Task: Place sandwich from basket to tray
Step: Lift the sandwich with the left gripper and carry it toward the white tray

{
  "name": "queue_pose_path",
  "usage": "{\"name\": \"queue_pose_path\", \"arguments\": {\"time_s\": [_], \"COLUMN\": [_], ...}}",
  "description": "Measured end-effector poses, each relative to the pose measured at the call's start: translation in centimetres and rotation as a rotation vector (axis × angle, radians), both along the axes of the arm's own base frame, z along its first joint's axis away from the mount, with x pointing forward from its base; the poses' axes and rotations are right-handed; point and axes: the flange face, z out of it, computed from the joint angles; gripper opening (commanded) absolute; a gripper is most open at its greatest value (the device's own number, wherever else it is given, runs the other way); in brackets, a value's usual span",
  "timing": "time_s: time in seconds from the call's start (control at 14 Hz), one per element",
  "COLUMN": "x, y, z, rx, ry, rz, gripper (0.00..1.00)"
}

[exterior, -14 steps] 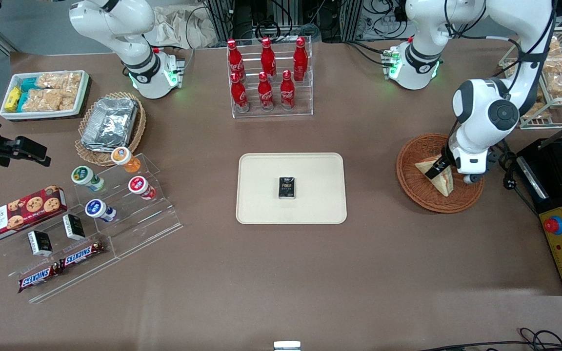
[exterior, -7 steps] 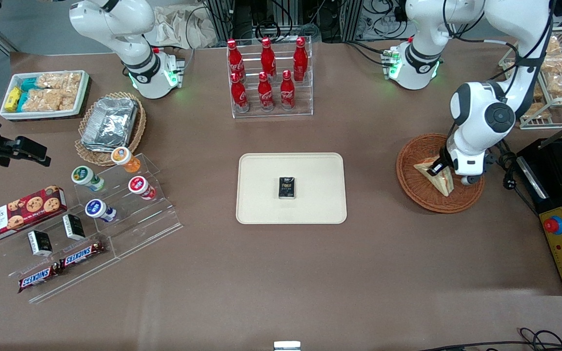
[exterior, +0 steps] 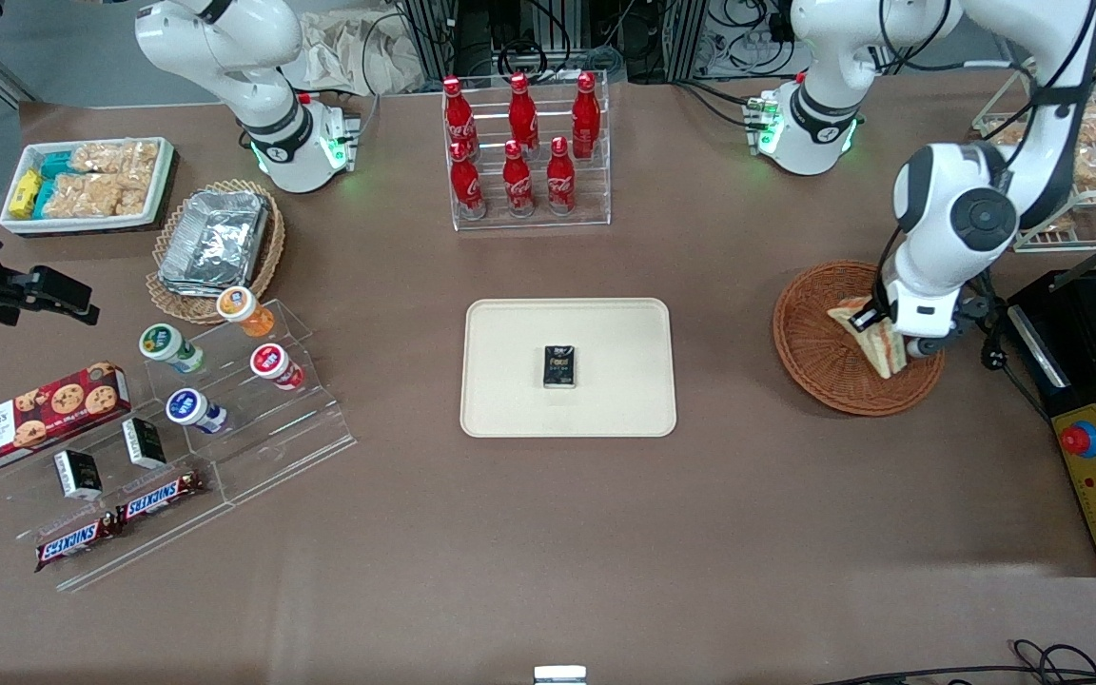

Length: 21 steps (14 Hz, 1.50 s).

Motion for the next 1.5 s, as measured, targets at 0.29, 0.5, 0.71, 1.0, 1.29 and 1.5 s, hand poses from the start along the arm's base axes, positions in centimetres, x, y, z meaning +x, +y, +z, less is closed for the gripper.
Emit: {"name": "queue_pose_path", "arguments": {"time_s": [0.29,0.5,0.71,1.0,1.29,1.5], "x": [3.0,4.6,4.6,4.3,2.6,3.0], "y": [0.8,0.5,-0.8,-6.6,-15.5,-21.9], "z": [12.2,22.4,28.6,32.4,32.0,27.8], "rx": [0.01,-0.039,-0.067,-0.146,-0.199,-0.221], "ry": [0.051,0.061,0.041,0.001,0.039,0.084], "rz": [-0.049,-0.08,-0.152,-0.358,-0.566,-0.655], "gripper": [0.0,0.0,0.0,0.0,0.0,0.0]}}
